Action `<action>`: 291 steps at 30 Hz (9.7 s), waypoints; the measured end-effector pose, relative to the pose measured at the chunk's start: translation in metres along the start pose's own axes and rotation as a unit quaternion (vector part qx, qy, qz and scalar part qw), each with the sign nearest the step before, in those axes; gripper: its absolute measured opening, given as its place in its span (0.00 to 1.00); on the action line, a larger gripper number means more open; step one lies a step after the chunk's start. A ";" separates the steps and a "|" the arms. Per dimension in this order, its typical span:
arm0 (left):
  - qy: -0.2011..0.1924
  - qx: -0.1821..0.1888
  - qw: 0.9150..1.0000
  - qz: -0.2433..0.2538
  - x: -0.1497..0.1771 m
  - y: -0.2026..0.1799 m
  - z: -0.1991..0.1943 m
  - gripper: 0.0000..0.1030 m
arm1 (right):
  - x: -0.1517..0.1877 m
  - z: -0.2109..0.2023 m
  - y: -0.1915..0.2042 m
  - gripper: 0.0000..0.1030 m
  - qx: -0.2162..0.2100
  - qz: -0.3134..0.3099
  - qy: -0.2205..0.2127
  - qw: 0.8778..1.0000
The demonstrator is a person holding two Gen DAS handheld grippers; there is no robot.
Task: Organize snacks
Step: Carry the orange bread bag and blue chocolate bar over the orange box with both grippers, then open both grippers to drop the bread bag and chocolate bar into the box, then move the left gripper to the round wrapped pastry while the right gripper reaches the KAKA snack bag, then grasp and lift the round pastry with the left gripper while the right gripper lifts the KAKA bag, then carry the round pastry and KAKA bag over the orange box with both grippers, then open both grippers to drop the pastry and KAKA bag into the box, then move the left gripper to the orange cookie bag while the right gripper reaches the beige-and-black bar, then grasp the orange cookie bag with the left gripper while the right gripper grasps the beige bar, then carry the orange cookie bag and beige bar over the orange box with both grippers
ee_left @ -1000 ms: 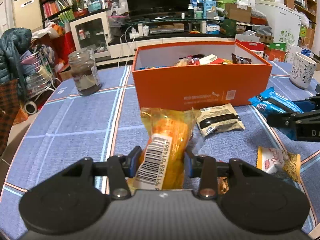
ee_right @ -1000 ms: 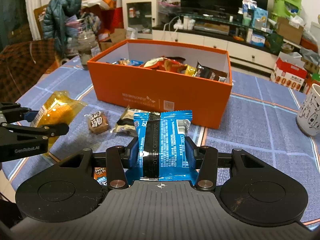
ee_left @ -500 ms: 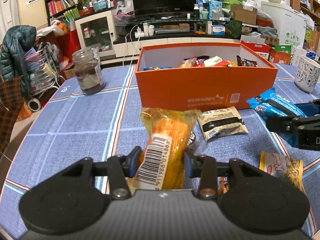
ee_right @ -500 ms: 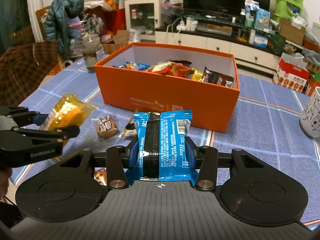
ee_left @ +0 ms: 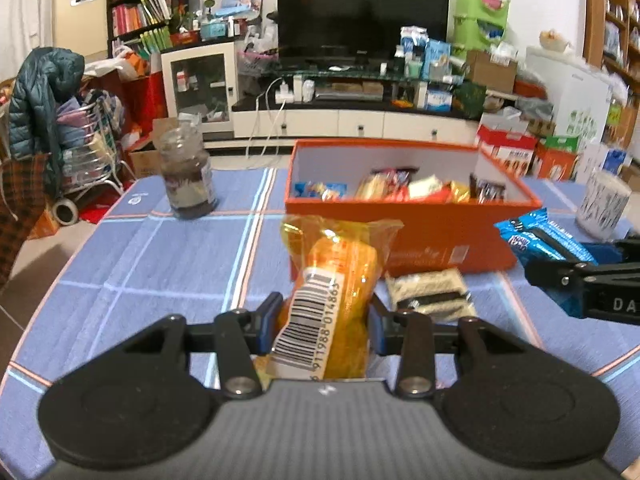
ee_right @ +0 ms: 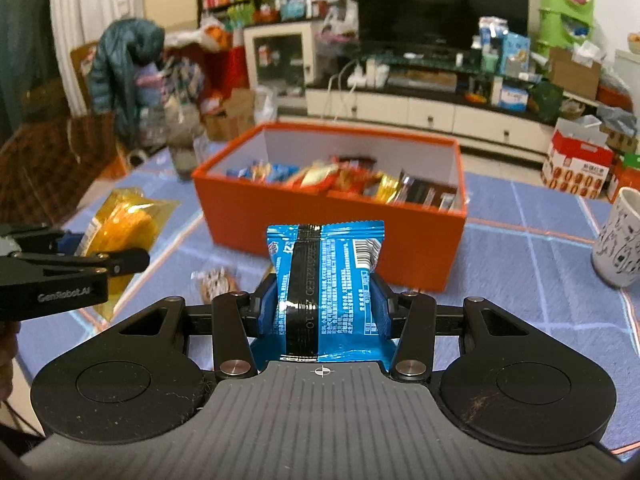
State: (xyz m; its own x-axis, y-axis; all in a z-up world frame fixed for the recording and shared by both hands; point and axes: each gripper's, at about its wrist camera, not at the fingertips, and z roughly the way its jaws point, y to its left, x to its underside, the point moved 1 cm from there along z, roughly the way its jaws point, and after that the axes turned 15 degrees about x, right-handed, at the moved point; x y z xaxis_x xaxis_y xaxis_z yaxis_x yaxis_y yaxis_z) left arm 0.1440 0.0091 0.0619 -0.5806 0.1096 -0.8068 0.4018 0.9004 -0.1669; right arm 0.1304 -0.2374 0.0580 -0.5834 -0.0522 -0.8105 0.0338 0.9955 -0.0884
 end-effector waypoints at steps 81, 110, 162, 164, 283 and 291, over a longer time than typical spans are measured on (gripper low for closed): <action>0.055 0.006 0.991 -0.121 0.027 0.040 0.087 0.34 | 0.081 0.046 0.001 0.61 -0.092 -0.158 0.091 0.979; 0.023 0.035 0.999 -0.018 0.011 0.007 0.049 0.29 | 0.063 0.009 0.006 0.29 -0.016 -0.168 0.014 0.986; -0.010 0.049 0.999 0.009 -0.136 -0.007 0.126 0.38 | -0.124 0.108 -0.024 0.33 0.056 -0.029 -0.004 0.998; 0.005 0.046 0.999 0.003 -0.140 -0.002 0.138 0.58 | -0.134 0.121 -0.026 0.38 0.069 -0.027 -0.003 0.997; 0.006 -0.012 1.000 0.021 -0.009 -0.004 0.022 0.49 | 0.006 0.009 0.008 0.34 0.031 -0.006 0.041 0.999; -0.023 -0.035 0.999 0.018 -0.119 0.004 0.078 0.49 | -0.108 0.053 -0.016 0.34 0.050 0.032 0.008 0.998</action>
State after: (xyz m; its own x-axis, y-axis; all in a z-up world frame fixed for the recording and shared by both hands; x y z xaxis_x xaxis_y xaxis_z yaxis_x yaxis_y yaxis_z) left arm 0.2698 -0.0335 0.1131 -0.5328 0.1255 -0.8369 0.3713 0.9233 -0.0979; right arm 0.2365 -0.2515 0.1163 -0.5898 0.0124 -0.8075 0.1505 0.9841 -0.0948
